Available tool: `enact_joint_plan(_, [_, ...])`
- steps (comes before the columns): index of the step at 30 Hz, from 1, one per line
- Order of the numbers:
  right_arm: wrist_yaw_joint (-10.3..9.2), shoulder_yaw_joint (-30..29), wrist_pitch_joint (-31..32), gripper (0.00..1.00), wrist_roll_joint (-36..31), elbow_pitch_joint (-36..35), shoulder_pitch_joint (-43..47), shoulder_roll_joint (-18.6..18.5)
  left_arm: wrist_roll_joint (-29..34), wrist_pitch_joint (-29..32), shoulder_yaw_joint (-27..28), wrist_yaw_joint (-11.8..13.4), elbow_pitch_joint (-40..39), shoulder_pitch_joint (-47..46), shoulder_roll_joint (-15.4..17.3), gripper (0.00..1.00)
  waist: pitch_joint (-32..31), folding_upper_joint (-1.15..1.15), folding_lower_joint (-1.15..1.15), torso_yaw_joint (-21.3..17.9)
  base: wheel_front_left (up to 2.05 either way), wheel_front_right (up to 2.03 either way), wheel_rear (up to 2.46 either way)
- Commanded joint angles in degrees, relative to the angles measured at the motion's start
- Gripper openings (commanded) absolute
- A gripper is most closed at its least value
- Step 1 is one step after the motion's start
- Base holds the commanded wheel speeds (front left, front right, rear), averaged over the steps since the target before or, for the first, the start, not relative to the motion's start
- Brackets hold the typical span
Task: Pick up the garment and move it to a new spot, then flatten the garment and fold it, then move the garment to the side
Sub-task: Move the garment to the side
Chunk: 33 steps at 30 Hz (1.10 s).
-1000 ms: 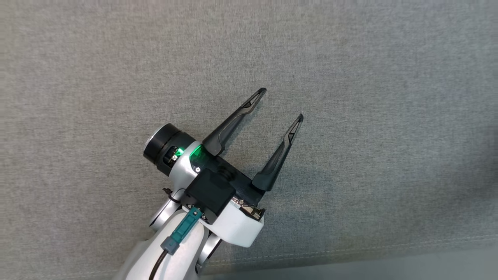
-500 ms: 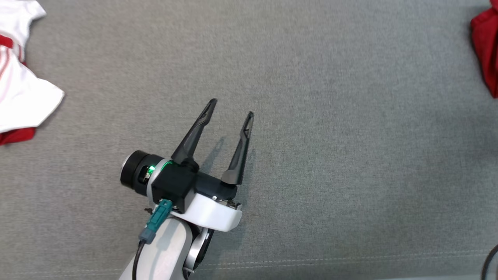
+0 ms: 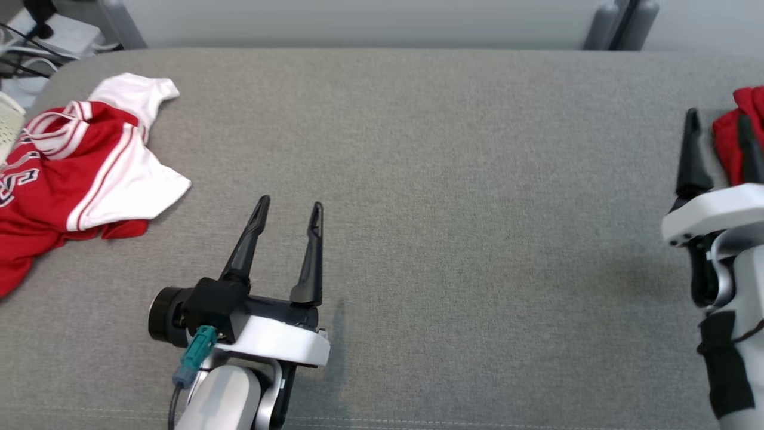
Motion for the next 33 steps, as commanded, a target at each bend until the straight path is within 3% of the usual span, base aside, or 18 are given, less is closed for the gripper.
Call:
enact_joint_plan(1, [0.00, 3.0, -0.3, 1.00, 1.1, -3.4, 1.7, 0.0, -0.9, -0.3, 2.8, 0.6, -1.1, -0.3, 0.3, 1.00, -2.1, 0.00, 0.00, 1.2, 0.00, 0.00, 0.00])
enact_joint_plan(8, [0.00, 10.3, -0.3, 1.00, 2.8, -12.9, 11.1, 0.8, -0.5, -0.3, 5.3, 0.1, 0.3, 2.4, 0.1, 1.00, -6.6, 0.00, 0.00, 2.4, 0.00, 0.00, 0.00])
enact_joint_plan(20, [0.00, 11.9, -0.3, 1.00, 3.1, -30.7, 28.3, 2.9, 1.6, -0.3, 6.3, -0.2, -1.1, 7.3, 0.0, 1.00, -10.6, 0.00, 0.00, 3.0, 0.00, 0.00, 0.00])
enact_joint_plan(33, [0.00, 12.4, -0.3, 1.00, 3.9, -33.7, 34.2, 4.0, 4.0, -0.3, 7.3, -0.3, -1.6, 10.7, 0.0, 1.00, -11.6, 0.00, 0.00, 2.1, 0.00, 0.00, 0.00])
